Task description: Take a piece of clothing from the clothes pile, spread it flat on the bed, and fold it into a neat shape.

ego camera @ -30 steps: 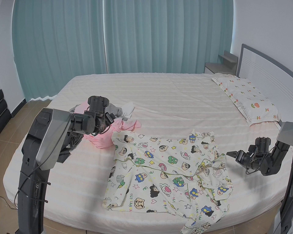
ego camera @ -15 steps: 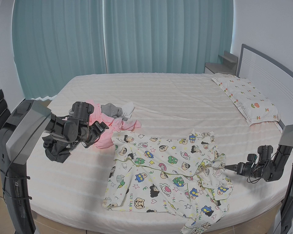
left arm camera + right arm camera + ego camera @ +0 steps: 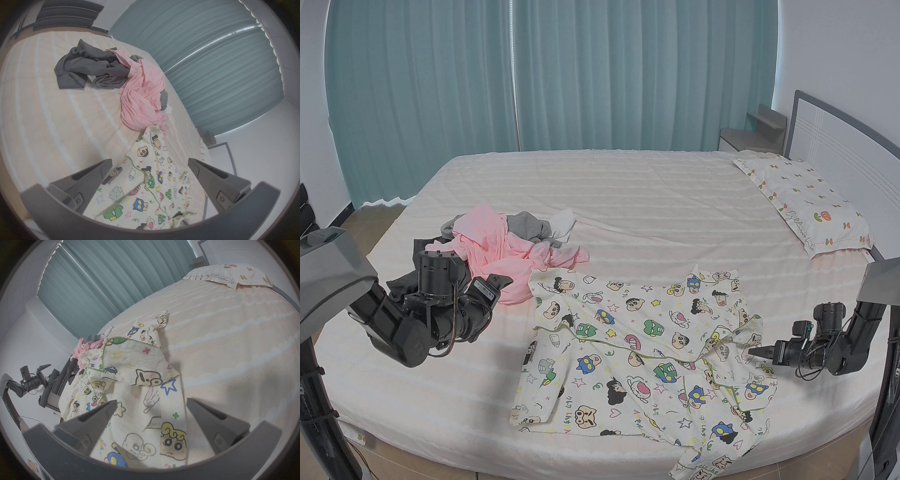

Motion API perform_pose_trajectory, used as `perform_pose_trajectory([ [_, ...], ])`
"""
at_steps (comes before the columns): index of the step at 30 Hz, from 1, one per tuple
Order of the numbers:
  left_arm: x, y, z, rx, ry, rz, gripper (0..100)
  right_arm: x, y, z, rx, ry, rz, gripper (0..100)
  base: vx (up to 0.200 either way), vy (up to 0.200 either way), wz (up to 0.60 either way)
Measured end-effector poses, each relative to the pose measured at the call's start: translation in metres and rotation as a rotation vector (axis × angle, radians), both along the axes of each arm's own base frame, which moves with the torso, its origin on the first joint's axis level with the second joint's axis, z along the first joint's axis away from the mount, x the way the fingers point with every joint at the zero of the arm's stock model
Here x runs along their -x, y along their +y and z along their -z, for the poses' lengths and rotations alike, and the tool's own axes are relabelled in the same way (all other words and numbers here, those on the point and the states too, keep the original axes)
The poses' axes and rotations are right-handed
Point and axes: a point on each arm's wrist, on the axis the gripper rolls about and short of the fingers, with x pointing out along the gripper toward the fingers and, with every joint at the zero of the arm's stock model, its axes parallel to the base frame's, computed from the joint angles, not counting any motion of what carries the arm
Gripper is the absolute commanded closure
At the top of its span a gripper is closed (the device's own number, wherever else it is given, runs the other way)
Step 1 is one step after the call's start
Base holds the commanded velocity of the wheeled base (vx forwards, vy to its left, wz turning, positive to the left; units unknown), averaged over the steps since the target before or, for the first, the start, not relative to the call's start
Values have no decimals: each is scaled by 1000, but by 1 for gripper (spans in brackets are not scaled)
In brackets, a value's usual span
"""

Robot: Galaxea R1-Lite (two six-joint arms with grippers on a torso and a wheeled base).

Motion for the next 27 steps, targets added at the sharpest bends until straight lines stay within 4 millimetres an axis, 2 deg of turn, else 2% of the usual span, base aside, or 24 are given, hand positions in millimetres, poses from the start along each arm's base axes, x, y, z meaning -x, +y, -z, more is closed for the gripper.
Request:
perform_pose_trajectory([
  [5, 16, -6, -4, 51, -74, 16, 0, -6, 3, 8, 39, 5, 13, 100, 0, 0, 0],
  [13, 24, -8, 4, 59, -86, 25, 0, -13, 6, 16, 102, 2, 43, 100, 0, 0, 0],
  [21, 28, -8, 10, 55, -81, 26, 0, -3, 2, 11, 109, -24, 64, 100, 0, 0, 0],
  [22, 29, -8, 12, 54, -77, 27, 0, -1, 1, 10, 109, -19, 67, 0, 0, 0, 0],
  [27, 29, -7, 15, 51, -66, 26, 0, 3, -2, 7, 109, -19, 79, 0, 0, 0, 0],
])
